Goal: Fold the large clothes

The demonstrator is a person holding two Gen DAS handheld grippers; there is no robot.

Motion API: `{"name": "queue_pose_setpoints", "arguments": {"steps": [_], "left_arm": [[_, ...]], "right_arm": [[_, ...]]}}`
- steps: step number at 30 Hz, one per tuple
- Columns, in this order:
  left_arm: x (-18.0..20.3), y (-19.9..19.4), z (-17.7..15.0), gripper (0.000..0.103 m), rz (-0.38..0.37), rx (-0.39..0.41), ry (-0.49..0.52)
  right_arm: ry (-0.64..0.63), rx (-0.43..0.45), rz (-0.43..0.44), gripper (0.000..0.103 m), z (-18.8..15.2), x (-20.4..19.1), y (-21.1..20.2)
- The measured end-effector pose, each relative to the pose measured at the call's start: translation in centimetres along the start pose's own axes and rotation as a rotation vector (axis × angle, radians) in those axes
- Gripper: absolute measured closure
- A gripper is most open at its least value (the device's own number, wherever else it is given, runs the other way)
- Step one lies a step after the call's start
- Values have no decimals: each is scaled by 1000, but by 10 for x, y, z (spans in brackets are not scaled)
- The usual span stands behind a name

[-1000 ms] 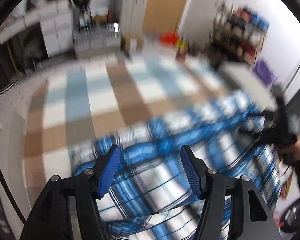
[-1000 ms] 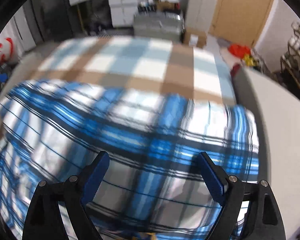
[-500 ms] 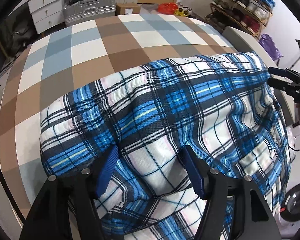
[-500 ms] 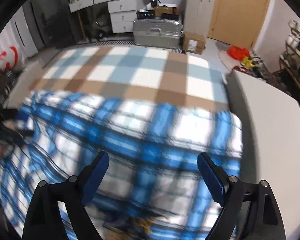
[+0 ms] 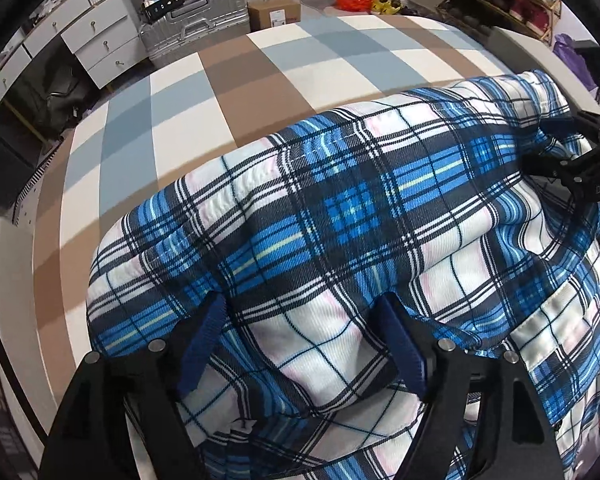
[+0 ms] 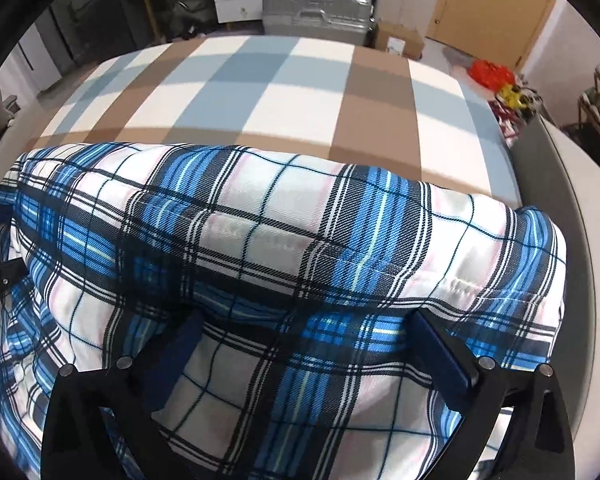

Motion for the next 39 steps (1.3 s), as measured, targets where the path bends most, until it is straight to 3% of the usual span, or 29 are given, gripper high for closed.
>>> {"name": "queue_pose_setpoints", "arguments": {"steps": [5,11,13,15,17,18,21,22,23,24,27,30,33,36,39], "left_arm": [[-11,19,15,17,31,-34,-24],[-25,32,26,16,34,-25,-25],[-22,24,17,17,49,-17,6],[-16,9,8,19,39,6,10],[-6,-20,5,21,8,83,-29],[7,-40,7,21,-44,161,-25],[37,-70,15,21,-57,301,66],[44,-71,16,21,-58,319,72],[50,-69,15,21,-64,322,73],[59,-64,12,21,-81,307,76],[63,-31,8,21,-112,230,83],[83,-1,-22,21,-133,110,114],[86,3,-32,21,-101,142,153],[81,-2,-35,21,-157,123,96],[82,-13,-37,21,-232,86,81]], "right_arm": [[-4,8,4,0,28,0,17],[-7,63,-2,0,63,6,39],[-23,64,-15,0,64,3,33],[-54,150,11,0,59,-7,7],[-98,195,63,0,45,-21,-13],[-139,193,66,0,32,-28,-18],[-209,108,50,1,-10,-34,-10],[-145,151,70,0,-15,-29,-16],[-111,132,79,0,-20,-22,-15],[-57,115,96,0,-23,-16,-16],[-60,85,89,0,-29,-15,-26],[-52,113,98,1,-24,-15,-50],[10,178,107,0,2,-10,-71],[52,202,89,0,31,-4,-68],[40,162,31,0,46,-4,-46]]}}
Point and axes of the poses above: each gripper's, at about its wrist camera, not at the fingertips, and y roughly the way its jaws point, x to its right, z to its top, the point moved 8 cm from there along y, roughly the way its jaws point, and after that the axes turned 12 degrees about x, right-handed, at the moved point
